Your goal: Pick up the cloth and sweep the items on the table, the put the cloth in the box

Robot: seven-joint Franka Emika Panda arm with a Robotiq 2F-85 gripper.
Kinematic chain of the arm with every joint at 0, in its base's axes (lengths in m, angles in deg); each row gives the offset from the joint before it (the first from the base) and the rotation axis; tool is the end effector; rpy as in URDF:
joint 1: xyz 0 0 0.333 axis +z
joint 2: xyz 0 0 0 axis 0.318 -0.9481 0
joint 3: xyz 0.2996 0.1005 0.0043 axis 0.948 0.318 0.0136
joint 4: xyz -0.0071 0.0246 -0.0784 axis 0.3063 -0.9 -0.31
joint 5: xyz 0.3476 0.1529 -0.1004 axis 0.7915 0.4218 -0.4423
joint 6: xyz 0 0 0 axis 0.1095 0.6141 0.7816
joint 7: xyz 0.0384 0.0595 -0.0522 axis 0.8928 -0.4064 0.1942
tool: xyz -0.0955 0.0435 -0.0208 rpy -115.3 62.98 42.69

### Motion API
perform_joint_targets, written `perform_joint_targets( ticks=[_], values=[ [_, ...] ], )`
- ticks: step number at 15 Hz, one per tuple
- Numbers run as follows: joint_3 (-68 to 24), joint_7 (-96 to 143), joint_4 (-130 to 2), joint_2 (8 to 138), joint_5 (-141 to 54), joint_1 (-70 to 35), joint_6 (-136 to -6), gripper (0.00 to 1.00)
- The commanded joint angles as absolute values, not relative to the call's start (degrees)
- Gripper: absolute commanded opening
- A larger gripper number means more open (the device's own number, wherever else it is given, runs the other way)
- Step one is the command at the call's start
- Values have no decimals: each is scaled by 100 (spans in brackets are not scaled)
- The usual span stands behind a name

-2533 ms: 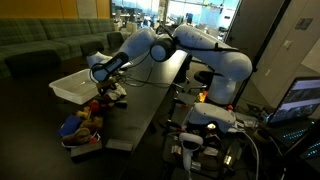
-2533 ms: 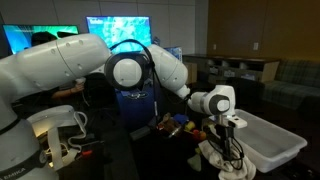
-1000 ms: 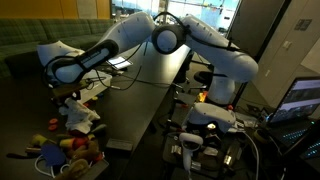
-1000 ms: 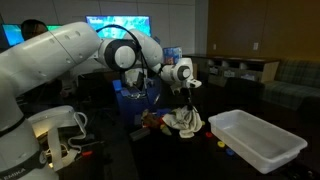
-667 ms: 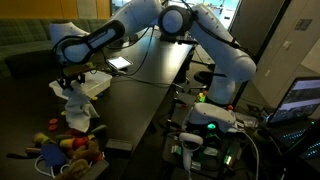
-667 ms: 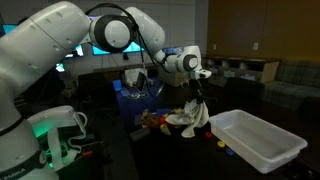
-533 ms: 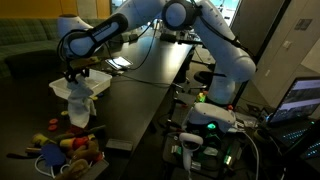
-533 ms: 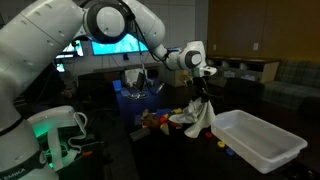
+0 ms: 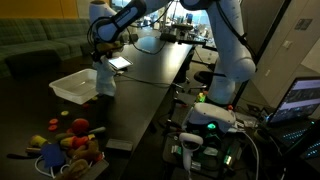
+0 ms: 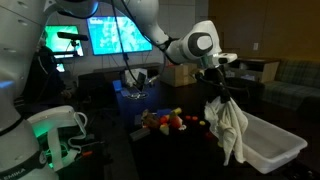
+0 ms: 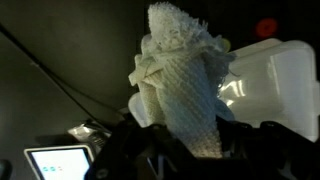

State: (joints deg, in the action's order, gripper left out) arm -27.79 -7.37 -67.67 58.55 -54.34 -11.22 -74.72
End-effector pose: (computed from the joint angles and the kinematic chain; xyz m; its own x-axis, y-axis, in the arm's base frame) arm 0.6959 -0.0160 0.3151 0.8634 -0.4091 0.2951 -0.4603 -0.8783 0.1291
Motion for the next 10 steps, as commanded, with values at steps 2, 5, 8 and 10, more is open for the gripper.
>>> perform_joint_targets(
  ticks=[2,5,8,10],
  values=[
    [-3620,-1912,-8021,6744,-6547,-931,-7808,6],
    [-3807,-2833,-7973,6384,-6993,-1128,-7735,6],
    [-3633,-2915,-7681,5749,-6605,-1471,-7639,6],
    [-3538,-2846,-7397,5269,-6394,-1585,-7599,6]
  ],
)
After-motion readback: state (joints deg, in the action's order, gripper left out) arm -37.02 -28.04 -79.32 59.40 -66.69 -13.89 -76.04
